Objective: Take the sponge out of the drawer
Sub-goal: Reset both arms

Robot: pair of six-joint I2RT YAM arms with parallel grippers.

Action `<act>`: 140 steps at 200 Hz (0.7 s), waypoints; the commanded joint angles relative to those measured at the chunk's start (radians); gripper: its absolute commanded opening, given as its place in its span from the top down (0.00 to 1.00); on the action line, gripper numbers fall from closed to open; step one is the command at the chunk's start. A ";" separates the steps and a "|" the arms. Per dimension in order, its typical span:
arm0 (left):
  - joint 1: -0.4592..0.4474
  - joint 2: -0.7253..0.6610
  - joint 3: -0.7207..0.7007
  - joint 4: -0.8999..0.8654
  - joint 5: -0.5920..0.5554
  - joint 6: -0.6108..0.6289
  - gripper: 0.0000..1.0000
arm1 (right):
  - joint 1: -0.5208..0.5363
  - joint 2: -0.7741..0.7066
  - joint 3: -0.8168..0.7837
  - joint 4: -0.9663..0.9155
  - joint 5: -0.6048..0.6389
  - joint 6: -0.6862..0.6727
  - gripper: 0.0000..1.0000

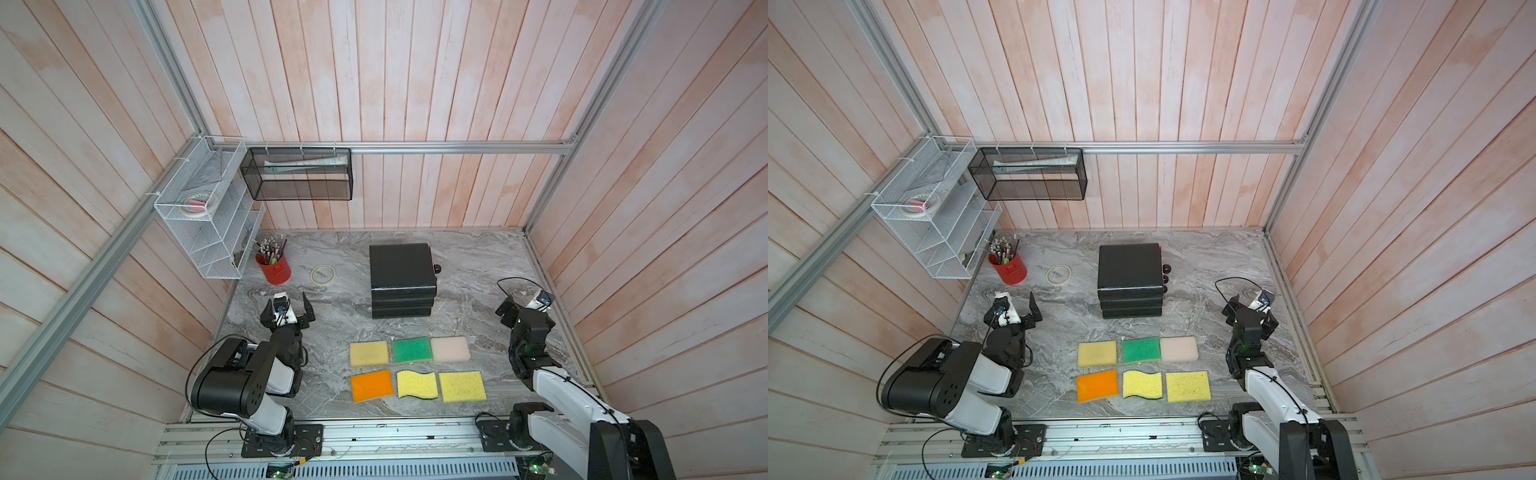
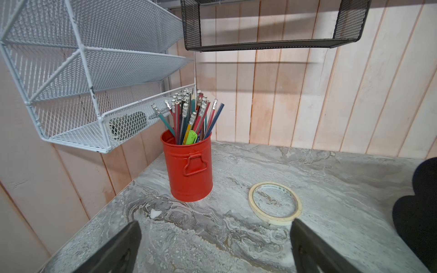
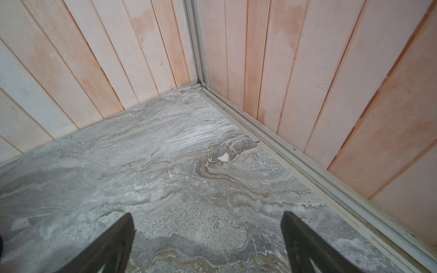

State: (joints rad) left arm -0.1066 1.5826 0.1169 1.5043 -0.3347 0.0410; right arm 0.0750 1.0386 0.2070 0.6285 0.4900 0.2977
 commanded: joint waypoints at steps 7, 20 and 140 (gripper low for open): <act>0.025 -0.012 0.052 -0.120 0.083 -0.023 0.00 | -0.006 0.123 -0.036 0.393 -0.017 -0.124 0.02; 0.050 0.006 0.078 -0.137 0.100 -0.039 0.00 | -0.004 0.206 -0.015 0.436 -0.061 -0.188 0.02; 0.116 -0.018 0.136 -0.289 0.204 -0.094 0.00 | -0.011 0.550 -0.034 0.835 -0.127 -0.292 0.02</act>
State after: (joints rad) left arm 0.0055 1.5753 0.2562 1.2102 -0.1440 -0.0422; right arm 0.0723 1.5799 0.1555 1.4136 0.3756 0.0135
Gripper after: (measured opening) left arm 0.999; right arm 0.983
